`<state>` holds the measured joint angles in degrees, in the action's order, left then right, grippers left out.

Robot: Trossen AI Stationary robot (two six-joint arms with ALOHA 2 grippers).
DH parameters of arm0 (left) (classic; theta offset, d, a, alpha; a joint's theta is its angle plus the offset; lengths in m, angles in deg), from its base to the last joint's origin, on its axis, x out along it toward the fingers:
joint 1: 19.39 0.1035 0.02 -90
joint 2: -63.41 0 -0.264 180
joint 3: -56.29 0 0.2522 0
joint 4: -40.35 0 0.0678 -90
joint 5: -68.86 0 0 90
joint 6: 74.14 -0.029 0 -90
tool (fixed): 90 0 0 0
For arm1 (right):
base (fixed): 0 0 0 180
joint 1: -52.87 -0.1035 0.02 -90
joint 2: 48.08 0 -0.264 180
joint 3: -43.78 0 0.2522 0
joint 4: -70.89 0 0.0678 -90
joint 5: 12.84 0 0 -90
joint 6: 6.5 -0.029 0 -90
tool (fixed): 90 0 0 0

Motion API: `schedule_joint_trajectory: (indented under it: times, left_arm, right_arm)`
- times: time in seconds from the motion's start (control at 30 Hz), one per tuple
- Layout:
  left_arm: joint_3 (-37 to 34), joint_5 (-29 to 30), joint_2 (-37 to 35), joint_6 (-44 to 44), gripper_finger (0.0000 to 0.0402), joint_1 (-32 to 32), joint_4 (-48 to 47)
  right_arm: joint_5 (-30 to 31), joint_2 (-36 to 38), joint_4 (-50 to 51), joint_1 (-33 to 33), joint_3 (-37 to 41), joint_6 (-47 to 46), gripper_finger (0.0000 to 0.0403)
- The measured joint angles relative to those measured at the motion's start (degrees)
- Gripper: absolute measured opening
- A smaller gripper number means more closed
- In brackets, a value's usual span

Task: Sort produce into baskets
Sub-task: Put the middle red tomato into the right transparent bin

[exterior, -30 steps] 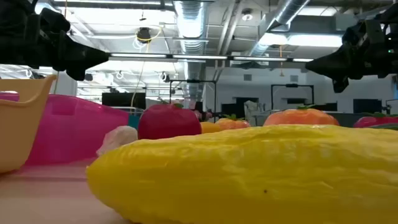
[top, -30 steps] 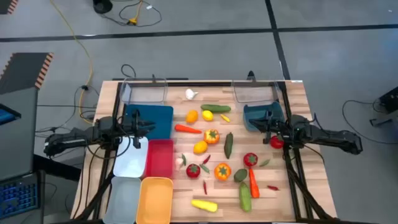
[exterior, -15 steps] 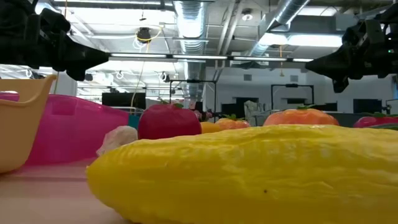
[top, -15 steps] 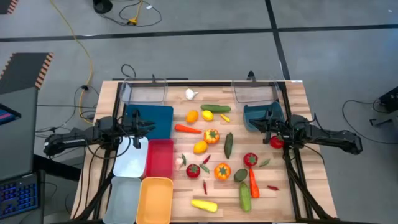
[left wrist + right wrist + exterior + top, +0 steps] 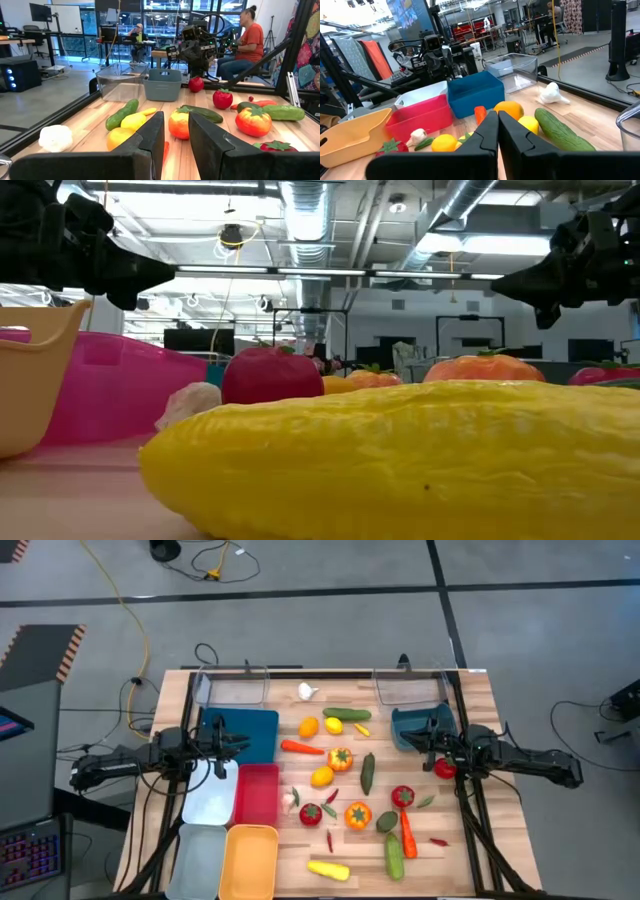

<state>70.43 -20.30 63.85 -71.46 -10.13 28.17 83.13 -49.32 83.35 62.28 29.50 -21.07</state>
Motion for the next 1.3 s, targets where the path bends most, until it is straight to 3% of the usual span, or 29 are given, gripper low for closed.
schedule_joint_trajectory:
  times: [0.77, 0.97, 1.3]
  left_arm:
    - [0.0, 0.0, 0.0, 0.0, 0.0076, 0.0, 0.0]
    - [0.0, 0.0, 0.0, 0.0, 0.0076, 0.0, 0.0]
    - [0.0, 0.0, 0.0, 0.0, 0.0076, 0.0, 0.0]
  right_arm:
    - [0.1, 0.0, -1.0, 0.0, 0.0, 0.0, 0.0047]
    - [0.1, 0.0, -1.1, 0.0, 0.0, -0.8, 0.011]
    - [0.0, 0.0, -1.1, 0.0, 0.0, -1.0, 0.0279]
